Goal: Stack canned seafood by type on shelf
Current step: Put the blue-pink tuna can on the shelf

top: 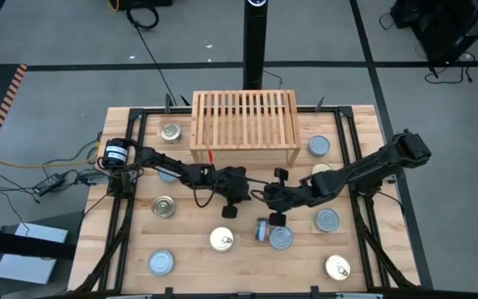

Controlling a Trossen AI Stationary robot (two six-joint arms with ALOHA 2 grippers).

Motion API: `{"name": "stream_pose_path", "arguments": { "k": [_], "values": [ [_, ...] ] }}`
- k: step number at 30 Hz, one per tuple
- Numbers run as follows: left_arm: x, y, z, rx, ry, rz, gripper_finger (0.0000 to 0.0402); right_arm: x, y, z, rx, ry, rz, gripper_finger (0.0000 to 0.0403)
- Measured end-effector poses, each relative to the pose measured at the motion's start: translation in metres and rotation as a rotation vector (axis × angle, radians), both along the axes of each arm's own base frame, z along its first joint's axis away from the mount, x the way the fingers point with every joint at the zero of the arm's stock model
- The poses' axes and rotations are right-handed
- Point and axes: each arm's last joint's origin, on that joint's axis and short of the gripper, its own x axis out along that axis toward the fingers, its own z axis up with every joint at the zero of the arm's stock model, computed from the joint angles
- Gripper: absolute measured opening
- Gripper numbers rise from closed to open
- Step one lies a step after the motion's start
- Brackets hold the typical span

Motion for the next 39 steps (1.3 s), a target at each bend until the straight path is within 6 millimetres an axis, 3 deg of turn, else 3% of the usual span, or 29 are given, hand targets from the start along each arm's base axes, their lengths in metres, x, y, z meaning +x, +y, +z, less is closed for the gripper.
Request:
{"name": "stream_pose_path", "arguments": {
  "k": [6, 13, 16, 19, 25, 33, 39],
  "values": [
    [-0.001, -0.016, 0.0, 0.002, -0.005, -0.045, 0.0019, -0.011, 0.014, 0.011, 0.109, 0.012, 0.156, 0.0156],
    [-0.001, -0.033, 0.003, 0.003, -0.039, -0.099, 0.0019, -0.013, 0.029, 0.002, 0.126, 0.064, 0.231, 0.0233],
    [-0.001, -0.04, 0.005, -0.018, -0.061, -0.156, 0.0019, -0.015, 0.031, 0.004, 0.134, 0.055, 0.237, 0.0244],
    [-0.002, -0.045, 0.005, -0.019, -0.062, -0.172, 0.0019, -0.017, 0.034, 0.008, 0.134, 0.039, 0.255, 0.0228],
    [-0.002, -0.048, 0.01, 0.004, -0.09, -0.19, 0.0019, -0.018, 0.041, 0.004, 0.098, 0.056, 0.325, 0.0156],
    [-0.011, -0.049, 0.006, -0.056, -0.102, -0.192, 0.0019, -0.018, 0.044, -0.001, 0.16, 0.099, 0.337, 0.0126],
    [-0.015, -0.063, 0.006, -0.074, -0.1, -0.236, 0.0019, -0.019, 0.052, -0.008, 0.205, 0.138, 0.366, 0.0047]
  ]
}}
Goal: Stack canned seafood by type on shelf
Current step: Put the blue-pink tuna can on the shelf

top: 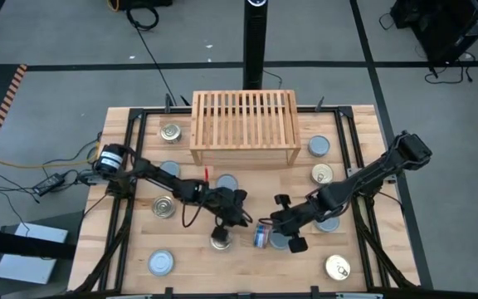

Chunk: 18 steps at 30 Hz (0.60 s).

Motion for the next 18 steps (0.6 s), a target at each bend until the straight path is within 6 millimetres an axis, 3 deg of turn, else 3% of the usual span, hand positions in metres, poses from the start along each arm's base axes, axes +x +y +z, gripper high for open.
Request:
{"name": "stream_pose_path", "arguments": {
  "k": [3, 10, 18],
  "values": [
    [-0.001, -0.007, 0.001, 0.003, -0.012, -0.007, 0.0019, 0.002, 0.009, -0.009, 0.016, 0.019, 0.041, 0.001],
    [-0.004, -0.027, 0.004, -0.031, -0.024, 0.031, 0.0019, 0.009, 0.033, -0.028, 0.038, -0.015, 0.059, 0.0026],
    [-0.016, -0.064, 0.007, 0.054, -0.1, 0.221, 0.0019, -0.002, 0.052, -0.034, -0.062, -0.046, 0.047, 0.0007]
  ]
}}
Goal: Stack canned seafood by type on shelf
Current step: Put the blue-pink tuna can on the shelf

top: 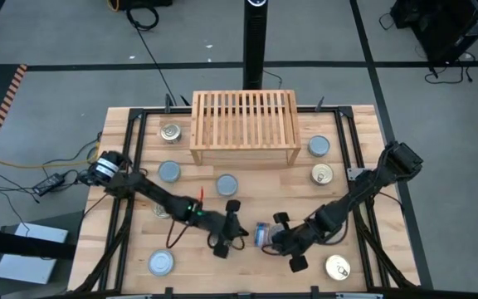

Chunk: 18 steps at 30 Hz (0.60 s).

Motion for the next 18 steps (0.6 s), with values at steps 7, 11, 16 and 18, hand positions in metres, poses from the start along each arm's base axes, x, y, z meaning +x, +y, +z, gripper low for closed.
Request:
{"name": "stream_pose_path", "arguments": {
  "k": [7, 11, 16, 18],
  "values": [
    [-0.014, -0.036, 0.008, 0.079, -0.074, 0.119, 0.0019, 0.001, 0.011, -0.006, -0.114, 0.027, 0.037, 0.0012],
    [-0.022, -0.049, 0.011, 0.114, -0.115, 0.216, 0.0019, 0.008, 0.017, -0.008, -0.159, 0.038, 0.079, 0.001],
    [-0.03, -0.054, 0.01, 0.148, -0.128, 0.325, 0.0019, 0.013, 0.02, -0.012, -0.213, 0.045, 0.115, 0.001],
    [-0.031, -0.055, 0.01, 0.159, -0.136, 0.348, 0.0019, 0.015, 0.019, -0.011, -0.228, 0.034, 0.12, 0.001]
  ]
}}
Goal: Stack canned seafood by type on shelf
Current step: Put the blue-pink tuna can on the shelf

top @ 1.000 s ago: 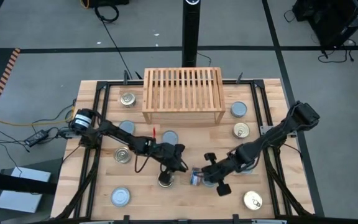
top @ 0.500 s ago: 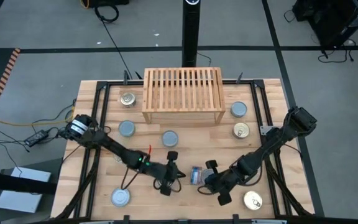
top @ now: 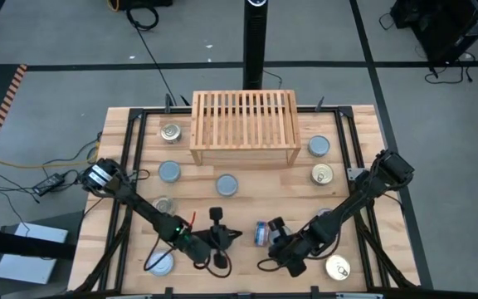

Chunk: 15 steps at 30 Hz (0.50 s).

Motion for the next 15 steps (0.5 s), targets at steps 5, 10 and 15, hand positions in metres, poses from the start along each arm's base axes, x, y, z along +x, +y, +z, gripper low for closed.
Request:
{"name": "stream_pose_path", "arguments": {
  "k": [5, 10, 15],
  "values": [
    [0.0, 0.0, 0.0, -0.002, -0.006, 0.011, 0.0019, 0.004, -0.004, 0.001, -0.025, -0.024, -0.021, 0.001],
    [0.0, 0.0, 0.001, -0.009, -0.01, 0.011, 0.0019, 0.01, -0.007, 0.003, -0.033, -0.071, -0.035, 0.001],
    [0.0, 0.0, 0.001, -0.021, -0.012, 0.012, 0.0019, 0.015, -0.011, 0.005, -0.028, -0.108, -0.061, 0.001]
  ]
}}
